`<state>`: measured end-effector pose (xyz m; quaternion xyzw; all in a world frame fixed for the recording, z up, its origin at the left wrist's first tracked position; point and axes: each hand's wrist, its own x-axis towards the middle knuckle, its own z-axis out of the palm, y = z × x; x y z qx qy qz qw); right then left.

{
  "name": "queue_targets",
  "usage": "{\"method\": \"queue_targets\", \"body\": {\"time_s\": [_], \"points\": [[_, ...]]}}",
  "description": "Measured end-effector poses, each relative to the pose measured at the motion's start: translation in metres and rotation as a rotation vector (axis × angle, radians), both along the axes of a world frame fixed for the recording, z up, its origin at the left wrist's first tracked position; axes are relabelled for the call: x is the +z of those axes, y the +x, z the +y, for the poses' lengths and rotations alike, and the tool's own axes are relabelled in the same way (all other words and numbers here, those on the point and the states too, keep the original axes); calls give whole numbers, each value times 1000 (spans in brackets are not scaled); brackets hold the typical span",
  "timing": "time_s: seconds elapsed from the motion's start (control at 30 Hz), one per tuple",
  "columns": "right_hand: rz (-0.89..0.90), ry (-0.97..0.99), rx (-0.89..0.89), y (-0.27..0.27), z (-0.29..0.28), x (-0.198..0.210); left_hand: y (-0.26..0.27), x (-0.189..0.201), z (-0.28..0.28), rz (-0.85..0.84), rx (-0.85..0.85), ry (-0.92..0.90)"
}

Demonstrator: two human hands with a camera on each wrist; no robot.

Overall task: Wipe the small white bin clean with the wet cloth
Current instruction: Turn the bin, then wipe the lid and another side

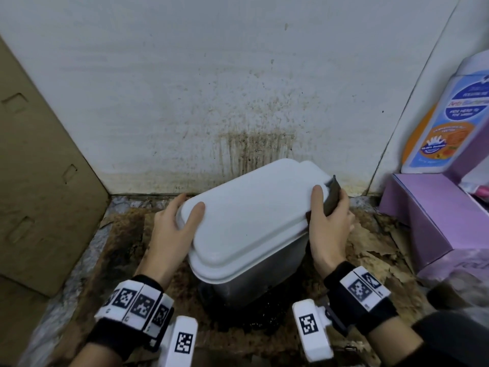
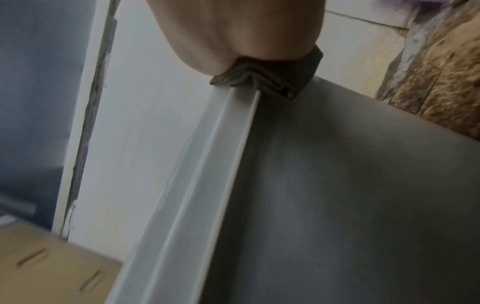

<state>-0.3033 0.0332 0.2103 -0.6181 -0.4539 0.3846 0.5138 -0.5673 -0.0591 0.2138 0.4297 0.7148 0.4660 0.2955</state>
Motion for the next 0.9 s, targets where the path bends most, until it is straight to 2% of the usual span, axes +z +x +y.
{"method": "queue_targets", "body": {"time_s": [0.13,0.3,0.4,0.47,0.57,0.77,0.9], "points": [[63,6,-2,8,29,3,14,0,-11,-17,59,-51],[112,-12,210,31,78,11,42,1,-27,-27,79,53],[98,-26,330,35,83,12,49,3,-27,-79,71,66],[84,-16,342,35,81,12,44,4,-27,-83,80,80],[60,20,304,38,75,9,37,9,-23,-113,56,73],[127,97,76,36,33,-1,4,29,-1,-141,-53,14],[133,96,55,31,15,0,-9,35,18,-123,-137,15]]}}
